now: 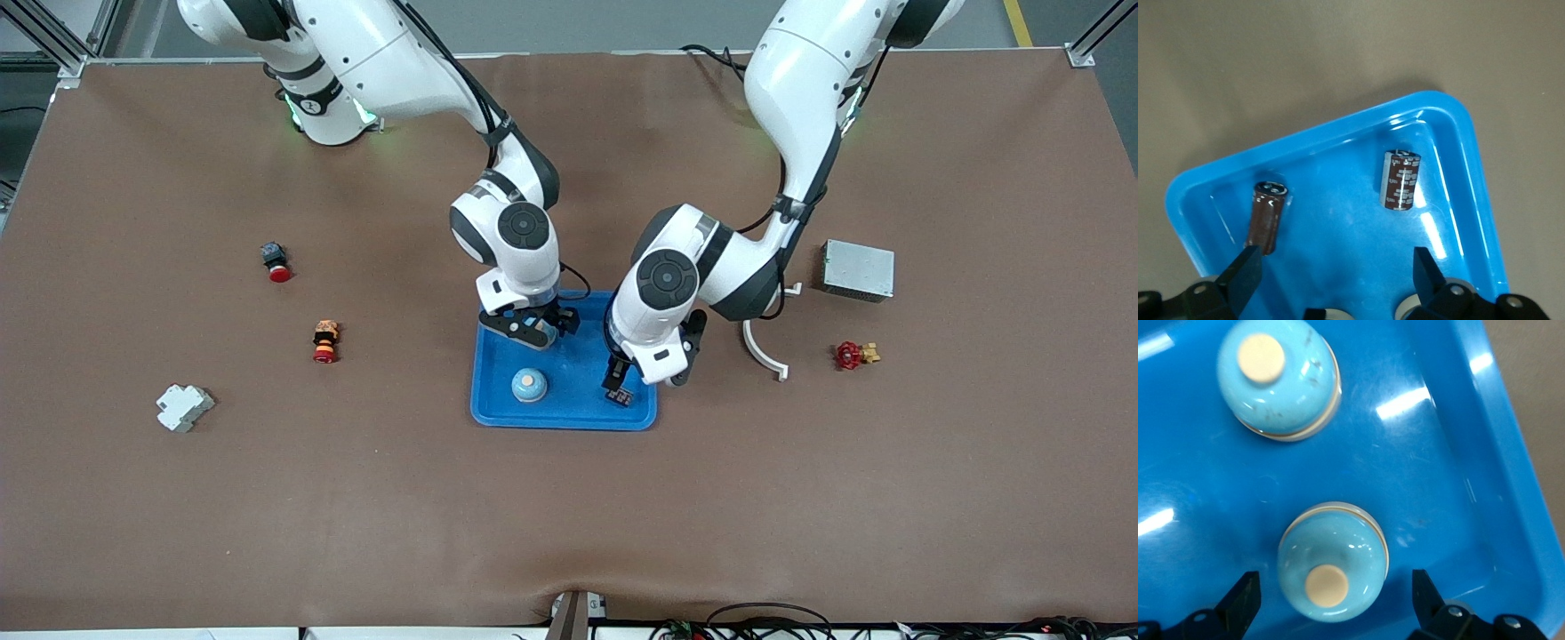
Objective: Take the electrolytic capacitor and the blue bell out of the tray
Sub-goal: 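Lower the left gripper onto a capacitor while the right gripper lowers onto a bell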
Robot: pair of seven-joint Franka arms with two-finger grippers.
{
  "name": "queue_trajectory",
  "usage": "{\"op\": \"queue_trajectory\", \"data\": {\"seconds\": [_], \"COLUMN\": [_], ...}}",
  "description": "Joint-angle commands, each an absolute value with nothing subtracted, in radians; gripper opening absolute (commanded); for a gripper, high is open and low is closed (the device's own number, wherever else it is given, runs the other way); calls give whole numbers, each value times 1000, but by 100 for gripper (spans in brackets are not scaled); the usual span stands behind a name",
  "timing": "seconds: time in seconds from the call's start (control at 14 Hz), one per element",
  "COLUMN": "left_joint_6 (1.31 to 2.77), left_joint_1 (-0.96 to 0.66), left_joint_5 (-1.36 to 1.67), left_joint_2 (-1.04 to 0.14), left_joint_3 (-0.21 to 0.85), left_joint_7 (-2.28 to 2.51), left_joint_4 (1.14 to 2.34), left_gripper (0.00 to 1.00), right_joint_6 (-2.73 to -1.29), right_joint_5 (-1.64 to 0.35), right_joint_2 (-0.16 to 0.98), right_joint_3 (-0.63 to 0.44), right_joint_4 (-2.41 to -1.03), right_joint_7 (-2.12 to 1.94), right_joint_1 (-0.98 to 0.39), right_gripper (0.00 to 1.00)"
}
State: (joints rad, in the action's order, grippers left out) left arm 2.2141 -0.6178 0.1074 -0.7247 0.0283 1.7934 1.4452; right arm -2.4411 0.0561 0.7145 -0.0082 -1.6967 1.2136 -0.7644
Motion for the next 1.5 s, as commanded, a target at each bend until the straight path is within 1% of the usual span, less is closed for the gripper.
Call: {"op": "queue_trajectory", "data": {"seconds": [0.0,0.21,0.43,0.57,0.93,1.0,1.14,1.21,1.29,1.36,1.43], "left_joint_6": [2250,2278,2292,2299,2310,2318,2321,2321,2321,2322,2322], "left_joint_1": [-629,-629,-635,-637,-653,-664,-666,-666,-666,-666,-666], "left_joint_5": [123,120,115,115,115,115,114,114,114,114,114], "left_joint_2": [-721,-721,-752,-764,-770,-770,-770,-770,-770,-770,-770], "left_joint_3": [18,18,17,17,15,15,15,14,14,14,12], "left_joint_7": [1812,1812,1812,1812,1812,1812,1812,1812,1812,1810,1810], "left_joint_4": [1476,1499,1499,1500,1526,1532,1546,1557,1563,1565,1566], "left_gripper": [100,100,100,100,100,100,100,100,100,100,100], "right_joint_6": [-2431,-2421,-2413,-2379,-2376,-2378,-2378,-2378,-2378,-2379,-2382], "right_joint_5": [69,69,67,67,67,69,69,69,69,69,69], "right_joint_2": [718,718,713,713,713,715,715,715,715,715,715], "right_joint_3": [-17,-17,-15,-15,-17,-17,-17,-17,-17,-17,-17], "right_joint_4": [-1677,-1661,-1652,-1637,-1637,-1637,-1638,-1638,-1638,-1638,-1638], "right_joint_7": [1230,1224,1212,1197,1193,1192,1192,1192,1192,1192,1190], "right_joint_1": [-776,-769,-762,-759,-761,-762,-762,-767,-770,-773,-773], "right_gripper": [100,100,100,100,100,94,88,82,72,59,27]}}
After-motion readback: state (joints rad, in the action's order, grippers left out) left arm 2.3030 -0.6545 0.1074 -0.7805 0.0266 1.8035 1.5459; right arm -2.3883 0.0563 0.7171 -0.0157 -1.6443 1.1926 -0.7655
